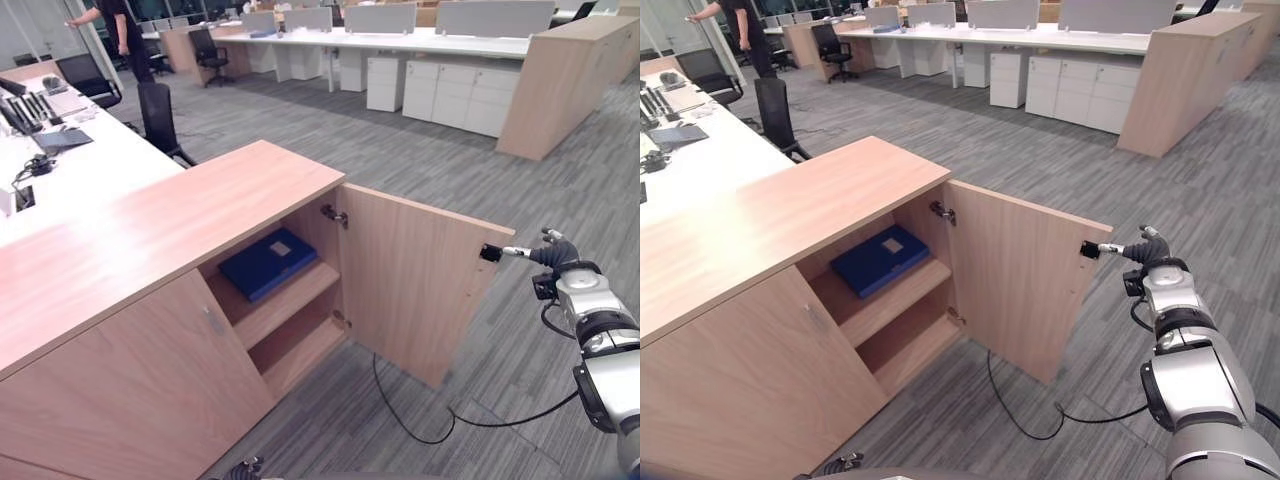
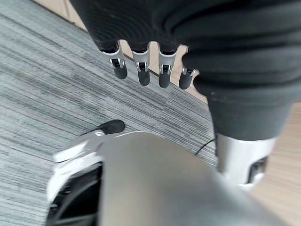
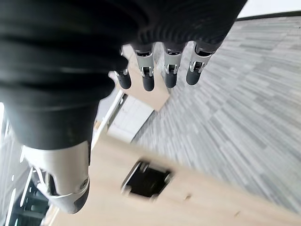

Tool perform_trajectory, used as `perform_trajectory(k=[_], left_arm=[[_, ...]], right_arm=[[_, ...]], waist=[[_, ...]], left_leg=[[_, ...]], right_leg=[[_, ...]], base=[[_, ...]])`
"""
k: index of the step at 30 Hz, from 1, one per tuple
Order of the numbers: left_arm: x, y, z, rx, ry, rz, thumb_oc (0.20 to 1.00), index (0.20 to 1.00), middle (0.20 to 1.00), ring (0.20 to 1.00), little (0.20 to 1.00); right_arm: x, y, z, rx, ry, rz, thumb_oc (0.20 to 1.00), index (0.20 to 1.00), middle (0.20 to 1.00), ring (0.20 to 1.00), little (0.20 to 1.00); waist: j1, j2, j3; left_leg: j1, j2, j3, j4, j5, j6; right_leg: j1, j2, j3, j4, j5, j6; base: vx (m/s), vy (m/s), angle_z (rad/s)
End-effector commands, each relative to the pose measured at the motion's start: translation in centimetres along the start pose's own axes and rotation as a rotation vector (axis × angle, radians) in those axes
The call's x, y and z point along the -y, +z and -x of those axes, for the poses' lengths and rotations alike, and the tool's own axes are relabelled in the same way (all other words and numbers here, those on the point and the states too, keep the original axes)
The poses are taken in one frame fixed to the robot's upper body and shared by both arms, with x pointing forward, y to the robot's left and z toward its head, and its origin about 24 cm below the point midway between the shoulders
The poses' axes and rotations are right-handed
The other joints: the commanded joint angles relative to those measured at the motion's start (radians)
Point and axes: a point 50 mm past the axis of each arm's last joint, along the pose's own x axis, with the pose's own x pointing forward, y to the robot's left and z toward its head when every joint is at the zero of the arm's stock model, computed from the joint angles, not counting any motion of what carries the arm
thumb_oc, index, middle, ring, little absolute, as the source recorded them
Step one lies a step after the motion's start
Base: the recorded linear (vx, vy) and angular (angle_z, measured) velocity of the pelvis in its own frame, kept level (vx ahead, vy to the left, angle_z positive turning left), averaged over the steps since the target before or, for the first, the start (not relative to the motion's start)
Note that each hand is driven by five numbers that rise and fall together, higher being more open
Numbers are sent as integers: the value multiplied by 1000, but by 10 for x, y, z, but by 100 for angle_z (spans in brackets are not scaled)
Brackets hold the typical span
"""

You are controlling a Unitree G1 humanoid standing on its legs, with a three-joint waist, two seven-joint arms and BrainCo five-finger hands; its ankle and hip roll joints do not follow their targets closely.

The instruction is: Put the empty folder in the office cabinet

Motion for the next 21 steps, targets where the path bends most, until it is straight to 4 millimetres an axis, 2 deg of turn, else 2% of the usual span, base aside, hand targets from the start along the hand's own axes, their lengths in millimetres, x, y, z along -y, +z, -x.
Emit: perform_trajectory(k=[1, 4, 7, 13, 21], left_arm=[[-29, 18, 1, 48, 57, -43, 1000, 1000, 1000, 1000, 1000], [-32, 21, 1, 52, 70, -46, 1000, 1000, 1000, 1000, 1000], [-34, 21, 2, 51, 79, -52, 1000, 1000, 1000, 1000, 1000], [-35, 17, 3, 43, 84, -58, 1000, 1000, 1000, 1000, 1000], [-34, 25, 2, 70, 78, -97, 1000, 1000, 1000, 1000, 1000]], right_arm=[[10, 42, -4, 90, -55, -62, 1000, 1000, 1000, 1000, 1000], [10, 54, -5, 116, -62, -90, 1000, 1000, 1000, 1000, 1000], [7, 57, -5, 121, -60, -112, 1000, 1000, 1000, 1000, 1000], [-10, 56, -5, 110, -24, -108, 1000, 1000, 1000, 1000, 1000], [-19, 45, -5, 82, -14, -139, 1000, 1000, 1000, 1000, 1000]], waist=[[21, -80, 23], [41, -77, 29], [53, -74, 36], [75, -66, 41], [83, -46, 52]], left_leg=[[-1, -24, -8, 12, -67, -25], [-22, -24, -49, 12, -56, -33], [-37, -27, -72, 12, -49, -36], [-48, -28, -98, 12, -44, -40], [-69, -37, -119, 12, -36, -40]], right_leg=[[-4, -73, 13, 11, -77, 91], [-1, -70, -18, 12, -85, 84], [0, -66, -38, 12, -90, 80], [4, -64, -63, 7, -95, 80], [-3, -68, -79, 7, -96, 82]], base=[[6, -16, 28], [8, -32, 38], [1, -20, 39], [12, -22, 9], [0, -1, 6]])
